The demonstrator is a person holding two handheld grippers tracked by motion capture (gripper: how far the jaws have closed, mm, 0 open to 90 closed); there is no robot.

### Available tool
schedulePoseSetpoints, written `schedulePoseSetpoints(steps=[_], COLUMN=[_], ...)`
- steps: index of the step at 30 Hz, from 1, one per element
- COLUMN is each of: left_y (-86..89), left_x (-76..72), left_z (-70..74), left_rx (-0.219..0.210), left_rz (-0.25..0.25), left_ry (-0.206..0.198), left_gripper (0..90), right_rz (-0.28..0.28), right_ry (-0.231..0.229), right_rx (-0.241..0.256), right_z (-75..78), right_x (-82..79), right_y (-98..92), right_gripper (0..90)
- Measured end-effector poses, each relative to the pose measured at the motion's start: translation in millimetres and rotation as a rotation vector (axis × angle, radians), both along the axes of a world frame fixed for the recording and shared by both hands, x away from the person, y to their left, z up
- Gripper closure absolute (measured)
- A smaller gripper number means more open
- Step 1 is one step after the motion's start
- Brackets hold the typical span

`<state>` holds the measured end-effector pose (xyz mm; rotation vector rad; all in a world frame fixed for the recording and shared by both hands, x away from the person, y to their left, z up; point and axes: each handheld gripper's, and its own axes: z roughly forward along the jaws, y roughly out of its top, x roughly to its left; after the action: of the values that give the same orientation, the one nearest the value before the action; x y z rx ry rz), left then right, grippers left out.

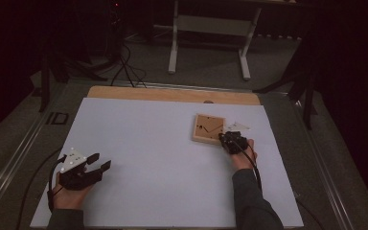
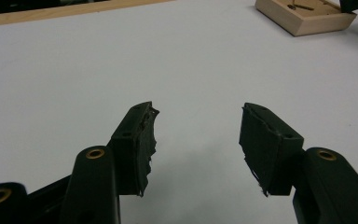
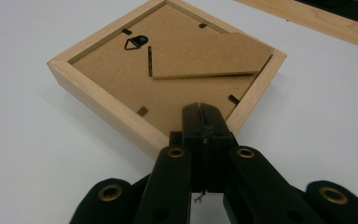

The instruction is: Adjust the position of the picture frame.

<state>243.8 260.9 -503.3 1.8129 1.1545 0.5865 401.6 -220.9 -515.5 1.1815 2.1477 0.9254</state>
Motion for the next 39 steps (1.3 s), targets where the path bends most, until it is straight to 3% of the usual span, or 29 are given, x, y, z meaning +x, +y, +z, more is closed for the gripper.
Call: schedulePoseSetpoints(steps=[13, 21, 39], left_y=[-0.1, -0.4, -0.8], left_x=[0.1, 0.1, 0.2], left_z=[-0.2, -0.2, -0.3], left_rx=[0.004, 0.003, 0.004], left_rz=[0.001, 0.002, 0.004], left_ry=[0.001, 0.001, -0.001], left_gripper=[44.7, 44.6, 44.6], right_rz=[0.028, 0.043, 0.145], right_ry=[0.013, 0.027, 0.039], right_rx=[-0.005, 0.043, 0.044], right_z=[1.1, -0.3, -0.2], right_x=[-7.4, -14.3, -33.9], right_y=[5.0, 9.3, 33.9], right_gripper=[89.8, 89.7, 89.8])
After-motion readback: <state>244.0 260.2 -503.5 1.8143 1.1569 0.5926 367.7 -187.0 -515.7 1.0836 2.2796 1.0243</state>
